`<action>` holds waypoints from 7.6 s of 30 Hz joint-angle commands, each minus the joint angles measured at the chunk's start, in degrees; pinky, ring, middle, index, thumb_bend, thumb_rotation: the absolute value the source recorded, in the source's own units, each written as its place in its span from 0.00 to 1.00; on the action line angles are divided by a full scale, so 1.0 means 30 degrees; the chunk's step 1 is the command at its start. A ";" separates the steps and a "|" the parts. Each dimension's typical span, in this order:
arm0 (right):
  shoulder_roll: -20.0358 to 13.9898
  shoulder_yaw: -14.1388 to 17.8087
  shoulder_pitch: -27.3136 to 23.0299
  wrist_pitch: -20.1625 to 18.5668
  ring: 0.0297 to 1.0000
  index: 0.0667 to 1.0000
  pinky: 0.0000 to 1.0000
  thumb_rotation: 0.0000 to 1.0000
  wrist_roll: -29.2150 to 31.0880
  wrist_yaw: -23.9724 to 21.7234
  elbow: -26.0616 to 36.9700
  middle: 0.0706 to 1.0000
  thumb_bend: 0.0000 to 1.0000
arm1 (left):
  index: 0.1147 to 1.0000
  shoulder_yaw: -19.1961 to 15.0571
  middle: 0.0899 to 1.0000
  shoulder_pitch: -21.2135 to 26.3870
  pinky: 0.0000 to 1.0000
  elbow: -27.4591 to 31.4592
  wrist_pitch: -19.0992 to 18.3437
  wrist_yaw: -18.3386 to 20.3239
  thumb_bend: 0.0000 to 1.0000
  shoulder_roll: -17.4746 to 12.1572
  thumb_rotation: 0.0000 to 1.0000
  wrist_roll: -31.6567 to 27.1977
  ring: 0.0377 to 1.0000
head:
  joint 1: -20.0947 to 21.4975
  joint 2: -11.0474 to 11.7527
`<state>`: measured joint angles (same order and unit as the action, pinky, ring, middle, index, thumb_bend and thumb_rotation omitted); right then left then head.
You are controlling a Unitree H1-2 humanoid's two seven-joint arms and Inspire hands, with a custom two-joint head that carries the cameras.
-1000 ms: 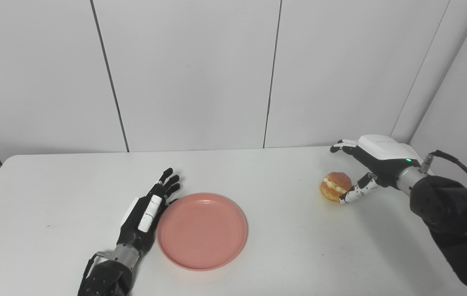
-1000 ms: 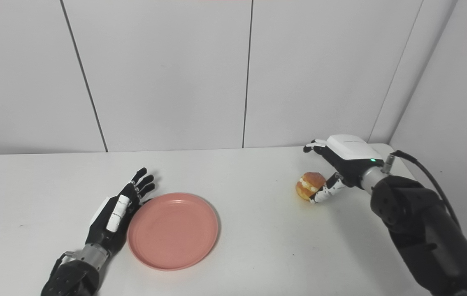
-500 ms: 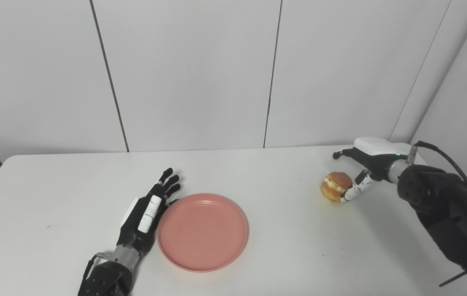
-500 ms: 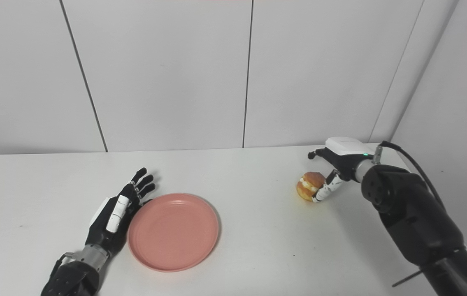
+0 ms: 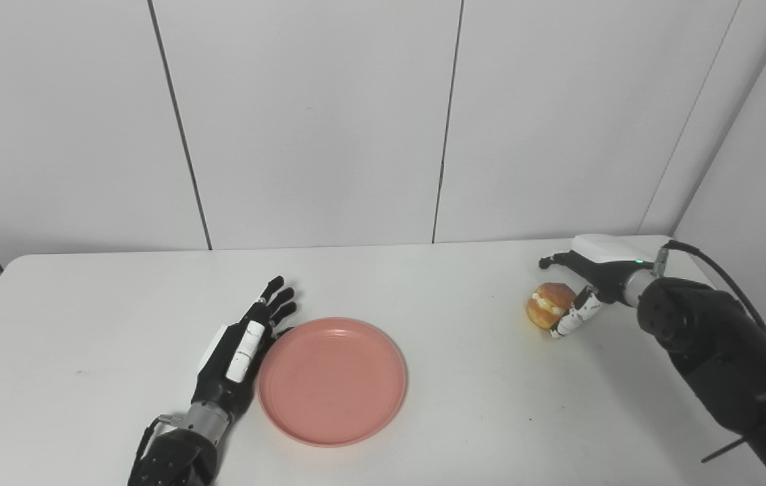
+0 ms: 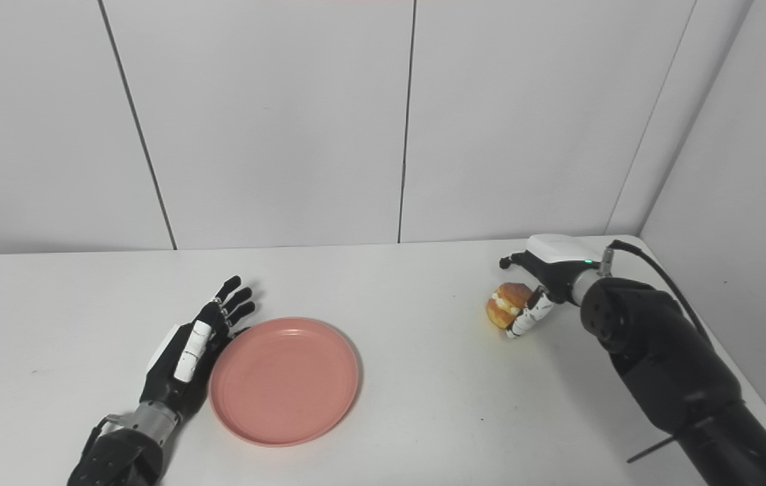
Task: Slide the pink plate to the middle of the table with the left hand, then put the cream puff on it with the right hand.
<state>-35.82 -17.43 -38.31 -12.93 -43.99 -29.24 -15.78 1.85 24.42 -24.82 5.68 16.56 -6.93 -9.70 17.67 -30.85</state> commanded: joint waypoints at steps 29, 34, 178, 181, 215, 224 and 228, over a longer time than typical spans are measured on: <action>0.0298 -0.1071 -0.1212 0.1018 0.86 0.81 0.69 0.21 -0.0282 0.2392 -0.2648 0.88 1.00 | 0.93 0.0445 0.94 -0.1201 0.77 -0.0527 -0.0810 0.0196 0.92 0.0466 0.86 0.0174 0.93 | -0.0291 -0.0144; 0.0319 -0.1158 -0.1317 0.1065 0.68 0.69 0.55 0.18 -0.0308 0.2730 -0.2837 0.74 1.00 | 0.93 0.0411 0.95 -0.1215 0.79 -0.0519 -0.0896 0.0257 0.93 0.0464 0.85 0.0072 0.93 | -0.0245 -0.0144; 0.7203 -0.5699 -0.4226 0.6793 0.37 0.49 0.31 0.01 -0.0301 -0.0506 0.0011 0.40 0.52 | 0.91 0.1065 0.93 -0.1605 0.76 -0.0639 -0.0261 -0.0912 0.95 0.1985 0.97 0.0911 0.91 | -0.4999 -0.0592; 0.7110 -0.5527 -0.4134 0.6824 0.54 0.55 0.46 0.29 -0.0268 -0.0506 0.0244 0.59 0.87 | 0.91 0.1117 0.93 -0.1567 0.77 -0.0685 -0.0223 -0.0850 0.94 0.1906 0.97 0.0961 0.93 | -0.4936 -0.0597; 0.6695 -0.1972 -0.1637 0.4452 0.67 0.66 0.57 0.48 0.1358 -0.1584 0.4300 0.70 1.00 | 0.90 0.0612 0.91 -0.1408 0.78 -0.0852 -0.0199 -0.0980 0.94 0.1802 0.98 0.0514 0.93 | -0.4469 -0.0126; 0.6676 0.1094 0.0301 0.5894 0.70 0.68 0.60 0.74 0.3245 0.2005 0.4300 0.71 0.89 | 0.91 -0.0274 0.93 -0.1093 0.76 -0.0792 -0.0232 -0.1467 0.97 0.1840 0.97 0.0335 0.92 | -0.4486 -0.0133; 0.7009 0.1984 0.1282 0.6609 0.70 0.70 0.62 0.82 0.3809 0.4684 0.3040 0.71 0.81 | 0.92 -0.0614 0.93 -0.0976 0.82 -0.1024 0.0556 -0.1864 0.94 0.1788 0.97 0.0487 0.92 | -0.4410 -0.0141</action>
<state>-15.17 -12.88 -34.20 3.87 -33.86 -19.59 -6.41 0.39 24.22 -24.56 6.11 11.90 -2.15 -8.43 4.48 -31.20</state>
